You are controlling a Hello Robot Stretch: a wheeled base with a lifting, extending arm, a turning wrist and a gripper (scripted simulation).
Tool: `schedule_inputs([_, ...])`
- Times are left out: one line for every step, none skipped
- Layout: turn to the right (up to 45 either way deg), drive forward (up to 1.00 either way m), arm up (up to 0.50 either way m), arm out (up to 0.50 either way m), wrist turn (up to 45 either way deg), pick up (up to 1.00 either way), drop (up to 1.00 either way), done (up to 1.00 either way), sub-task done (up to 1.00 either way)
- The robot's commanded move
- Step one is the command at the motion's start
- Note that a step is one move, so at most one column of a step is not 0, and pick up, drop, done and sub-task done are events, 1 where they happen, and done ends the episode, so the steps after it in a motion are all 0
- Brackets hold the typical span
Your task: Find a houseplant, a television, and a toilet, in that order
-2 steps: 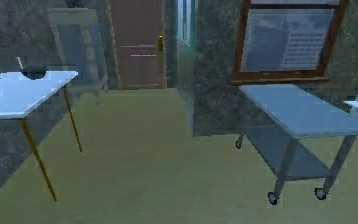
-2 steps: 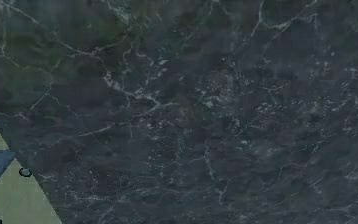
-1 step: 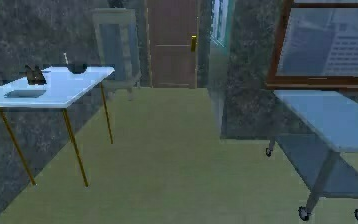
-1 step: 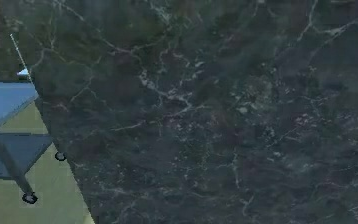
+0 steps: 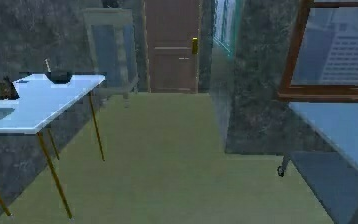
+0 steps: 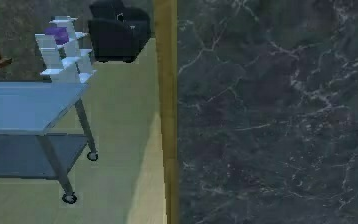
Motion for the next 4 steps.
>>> schedule_inputs([42.0,0.0,0.0,0.0,0.0,0.0,0.0,0.0,0.0])
schedule_inputs([0.0,0.65,0.0,0.0,0.0,0.0,0.0,0.0,0.0])
schedule_inputs([45.0,0.0,0.0,0.0,0.0,0.0,0.0,0.0,0.0])
schedule_inputs([30.0,0.0,0.0,0.0,0.0,0.0,0.0,0.0,0.0])
